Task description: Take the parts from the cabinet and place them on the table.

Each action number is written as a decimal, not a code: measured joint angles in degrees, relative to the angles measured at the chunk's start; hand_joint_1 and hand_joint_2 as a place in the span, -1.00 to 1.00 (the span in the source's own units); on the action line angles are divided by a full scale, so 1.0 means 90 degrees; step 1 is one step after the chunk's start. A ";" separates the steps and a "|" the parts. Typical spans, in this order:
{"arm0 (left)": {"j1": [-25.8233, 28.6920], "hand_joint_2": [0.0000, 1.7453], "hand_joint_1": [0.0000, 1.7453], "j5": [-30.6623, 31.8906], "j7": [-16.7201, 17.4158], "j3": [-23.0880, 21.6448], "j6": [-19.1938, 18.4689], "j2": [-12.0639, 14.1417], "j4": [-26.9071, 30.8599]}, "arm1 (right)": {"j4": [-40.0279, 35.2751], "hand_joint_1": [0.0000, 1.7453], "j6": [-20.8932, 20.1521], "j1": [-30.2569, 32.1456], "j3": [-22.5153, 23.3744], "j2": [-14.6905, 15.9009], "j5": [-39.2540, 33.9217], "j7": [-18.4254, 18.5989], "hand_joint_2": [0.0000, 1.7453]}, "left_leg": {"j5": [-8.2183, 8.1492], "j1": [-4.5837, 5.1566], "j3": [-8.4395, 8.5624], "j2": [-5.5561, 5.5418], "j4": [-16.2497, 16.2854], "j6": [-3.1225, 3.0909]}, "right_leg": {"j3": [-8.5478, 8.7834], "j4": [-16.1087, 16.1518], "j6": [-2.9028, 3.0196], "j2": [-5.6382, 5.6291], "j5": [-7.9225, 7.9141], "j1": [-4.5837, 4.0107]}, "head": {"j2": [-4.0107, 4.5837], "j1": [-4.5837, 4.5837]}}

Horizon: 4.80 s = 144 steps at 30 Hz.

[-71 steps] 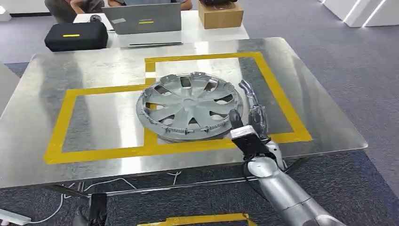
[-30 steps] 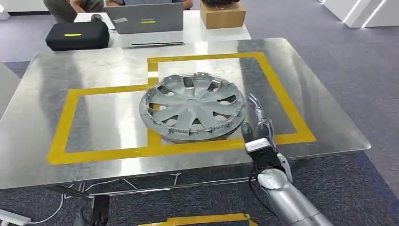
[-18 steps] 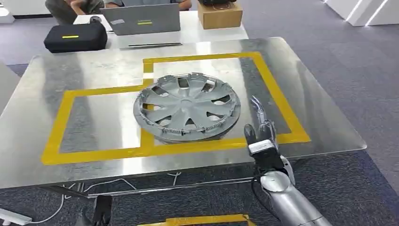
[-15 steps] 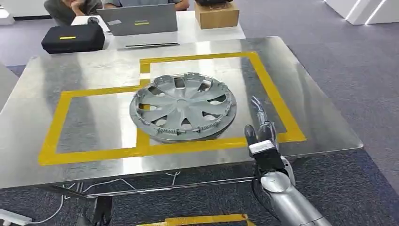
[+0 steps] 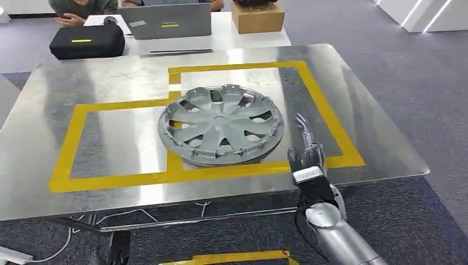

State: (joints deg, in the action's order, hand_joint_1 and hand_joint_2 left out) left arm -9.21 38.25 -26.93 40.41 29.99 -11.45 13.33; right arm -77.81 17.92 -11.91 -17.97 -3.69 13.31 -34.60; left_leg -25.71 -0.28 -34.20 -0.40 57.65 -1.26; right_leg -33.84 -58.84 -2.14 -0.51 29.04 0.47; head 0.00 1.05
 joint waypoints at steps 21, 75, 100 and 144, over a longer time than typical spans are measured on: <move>-0.0004 -1.00 -1.00 0.0010 0.0010 -0.0031 -0.0019 -0.0010 0.0000 | -0.0228 -1.00 0.0007 0.0181 0.0083 0.0019 0.0010 -0.0019 -1.00 | 0.0000 0.0044 0.0020 0.0120 -0.0005 0.0040 | 0.0097 0.0181 0.0082 0.0067 -0.0181 -0.0067 | 0.0000 0.0027; -0.0087 -1.00 -1.00 0.0155 0.0153 -0.0248 -0.0019 -0.0253 0.0005 | -0.0682 -1.00 -0.0187 0.0773 0.0425 0.0121 -0.0097 -0.0095 -1.00 | 0.0145 -0.0101 -0.0035 0.0129 -0.0017 0.0270 | 0.0147 0.0059 -0.0073 -0.0008 -0.0093 0.0199 | 0.0000 0.0034; -0.0095 -1.00 -1.00 0.0129 0.0153 -0.0306 -0.0194 -0.0253 0.0005 | -0.0636 -1.00 -0.0223 0.0598 0.0318 0.0075 -0.0066 -0.0095 -1.00 | -0.0226 0.0098 0.0137 0.0040 0.0086 -0.0006 | -0.0118 0.0191 -0.0092 -0.0007 -0.0429 0.0122 | 0.0000 0.0034; -0.0191 -1.00 -1.00 0.0216 0.0163 -0.0427 -0.0257 -0.0316 0.0005 | -0.0522 -1.00 -0.0155 0.0392 0.0146 0.0066 -0.0049 -0.0048 -1.00 | -0.0252 0.0078 0.0351 0.0030 -0.0068 -0.0037 | -0.0280 0.0315 0.0249 0.0055 -0.0781 0.0091 | 0.0000 0.0075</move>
State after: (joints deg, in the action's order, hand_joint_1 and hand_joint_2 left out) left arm -10.93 40.19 -25.46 36.57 27.67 -14.29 13.38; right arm -82.51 16.52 -8.38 -16.66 -3.10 12.87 -35.04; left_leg -27.98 0.43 -31.04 -0.13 57.03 -1.60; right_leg -36.36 -56.00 0.10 -0.02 22.01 1.29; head 0.00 1.73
